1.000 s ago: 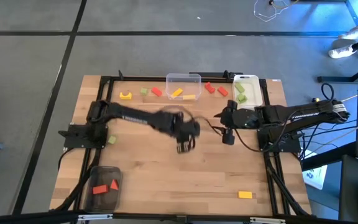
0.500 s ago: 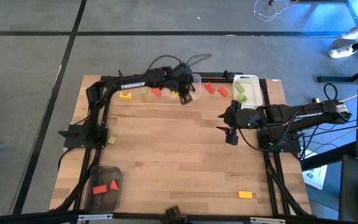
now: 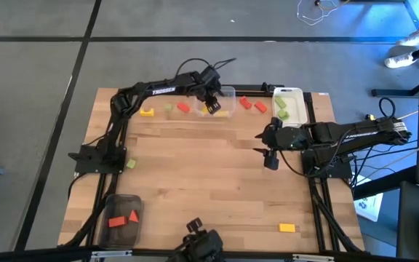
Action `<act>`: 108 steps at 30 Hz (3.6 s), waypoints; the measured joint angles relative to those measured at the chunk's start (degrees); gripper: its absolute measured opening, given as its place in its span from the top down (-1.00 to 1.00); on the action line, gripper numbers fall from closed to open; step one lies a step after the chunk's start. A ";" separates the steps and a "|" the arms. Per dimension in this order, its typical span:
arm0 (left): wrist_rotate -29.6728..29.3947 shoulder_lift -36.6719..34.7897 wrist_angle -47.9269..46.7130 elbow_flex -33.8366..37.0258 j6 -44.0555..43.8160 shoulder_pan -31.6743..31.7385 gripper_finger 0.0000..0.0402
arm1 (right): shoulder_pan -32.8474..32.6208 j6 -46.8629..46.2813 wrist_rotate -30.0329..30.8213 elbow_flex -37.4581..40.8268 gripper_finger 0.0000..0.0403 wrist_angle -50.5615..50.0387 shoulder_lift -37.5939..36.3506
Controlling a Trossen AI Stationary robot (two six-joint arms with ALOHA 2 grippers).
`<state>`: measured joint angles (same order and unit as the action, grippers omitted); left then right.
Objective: Sort & place blocks by color
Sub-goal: Put the yellow cylindrical block into the transparent bin, then put the yellow rectangular block into the transparent bin
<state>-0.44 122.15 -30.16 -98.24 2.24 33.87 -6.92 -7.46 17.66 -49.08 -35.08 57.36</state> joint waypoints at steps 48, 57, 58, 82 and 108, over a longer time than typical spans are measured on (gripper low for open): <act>-1.92 -25.61 -22.97 0.00 -4.14 -28.80 0.17 | -16.07 -25.76 -37.38 -0.07 -0.04 -14.95 6.11; -5.26 -30.21 -26.86 0.00 -10.08 -35.03 0.17 | -29.03 -34.53 -35.74 -0.04 -0.04 -13.79 15.73; -5.50 -30.36 -26.92 -0.06 -10.81 -35.68 0.17 | -30.40 -35.06 -35.75 -0.04 -0.04 -13.47 16.94; -15.55 -30.98 -30.68 0.00 -25.13 -50.22 0.17 | -46.35 -50.86 -31.20 -0.04 -0.04 2.75 37.07; -16.07 -30.93 -30.67 0.00 -27.20 -51.30 0.17 | -48.37 -60.24 -21.15 -0.66 -0.01 2.43 41.62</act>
<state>-16.51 91.22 -60.83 -98.24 -24.96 -17.43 -55.29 -67.70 -3.49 -49.74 -32.65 98.98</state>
